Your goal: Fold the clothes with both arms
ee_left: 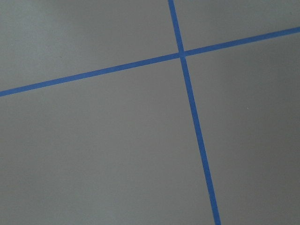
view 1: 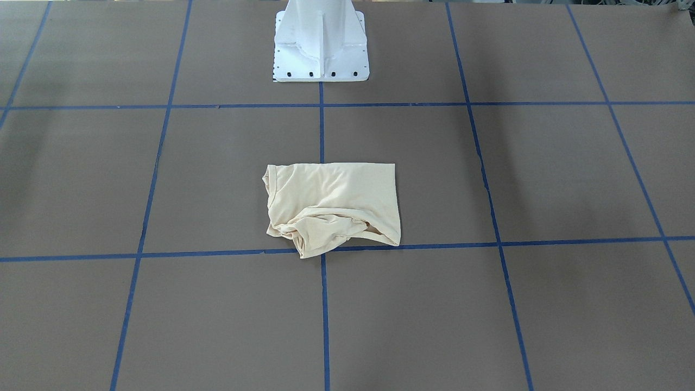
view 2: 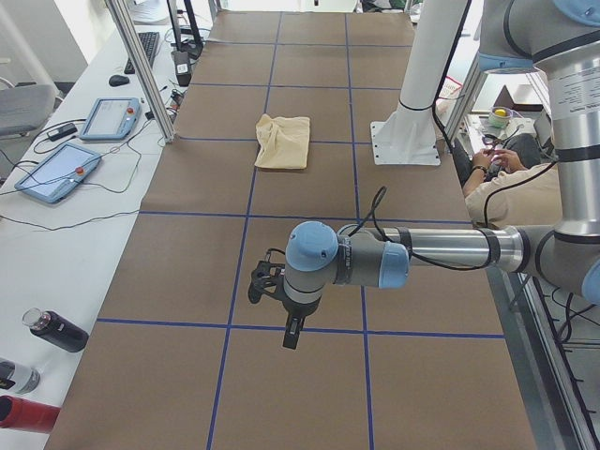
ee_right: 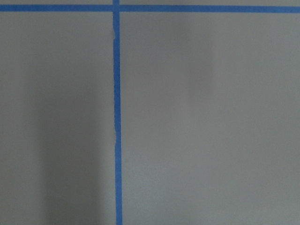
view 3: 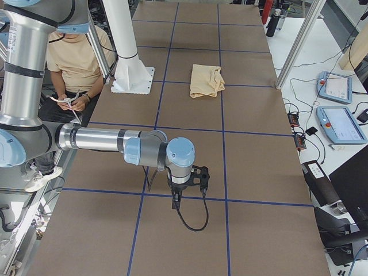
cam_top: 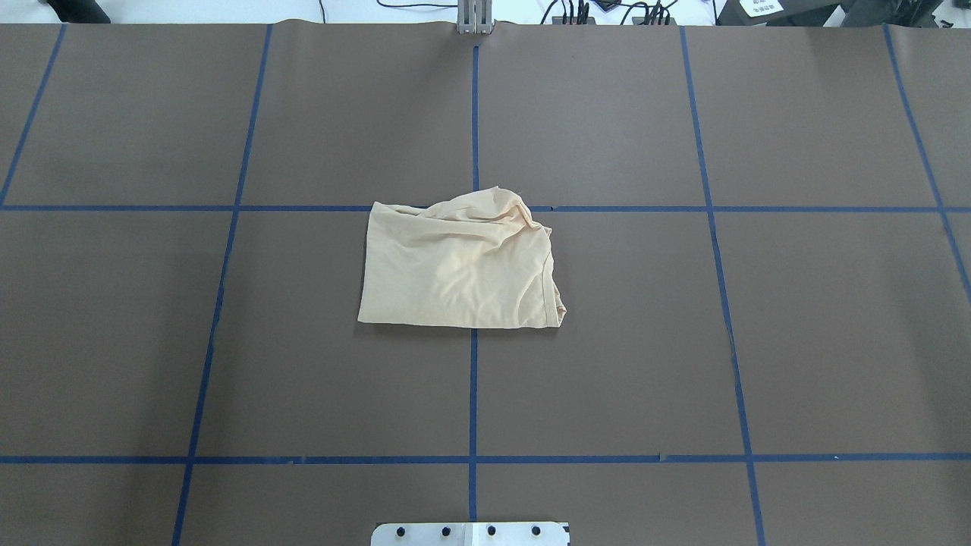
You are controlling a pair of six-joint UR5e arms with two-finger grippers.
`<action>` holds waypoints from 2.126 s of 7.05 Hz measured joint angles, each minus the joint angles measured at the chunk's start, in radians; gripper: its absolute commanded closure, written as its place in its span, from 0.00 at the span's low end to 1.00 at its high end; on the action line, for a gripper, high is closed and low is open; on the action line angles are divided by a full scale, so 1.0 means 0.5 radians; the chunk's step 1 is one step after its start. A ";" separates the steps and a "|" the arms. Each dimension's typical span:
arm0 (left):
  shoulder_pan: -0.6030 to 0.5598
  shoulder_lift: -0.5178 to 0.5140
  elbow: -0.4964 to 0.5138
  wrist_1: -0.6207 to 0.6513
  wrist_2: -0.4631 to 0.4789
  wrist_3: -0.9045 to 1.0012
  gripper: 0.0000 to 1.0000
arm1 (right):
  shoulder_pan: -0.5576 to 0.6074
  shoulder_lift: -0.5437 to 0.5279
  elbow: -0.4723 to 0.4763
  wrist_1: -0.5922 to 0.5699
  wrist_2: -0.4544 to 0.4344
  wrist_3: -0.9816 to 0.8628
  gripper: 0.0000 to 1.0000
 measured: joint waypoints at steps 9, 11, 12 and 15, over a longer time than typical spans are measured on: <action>0.000 0.022 0.011 -0.008 -0.016 0.005 0.00 | 0.000 -0.003 -0.005 0.077 0.005 0.007 0.00; 0.000 0.025 0.019 -0.007 -0.017 0.002 0.00 | 0.000 -0.004 -0.001 0.077 0.008 0.023 0.00; 0.000 0.026 0.018 -0.005 -0.016 0.002 0.00 | 0.000 -0.003 0.004 0.077 0.012 0.028 0.00; 0.000 0.026 0.014 -0.004 -0.014 0.005 0.00 | 0.000 -0.001 0.010 0.076 0.015 0.028 0.00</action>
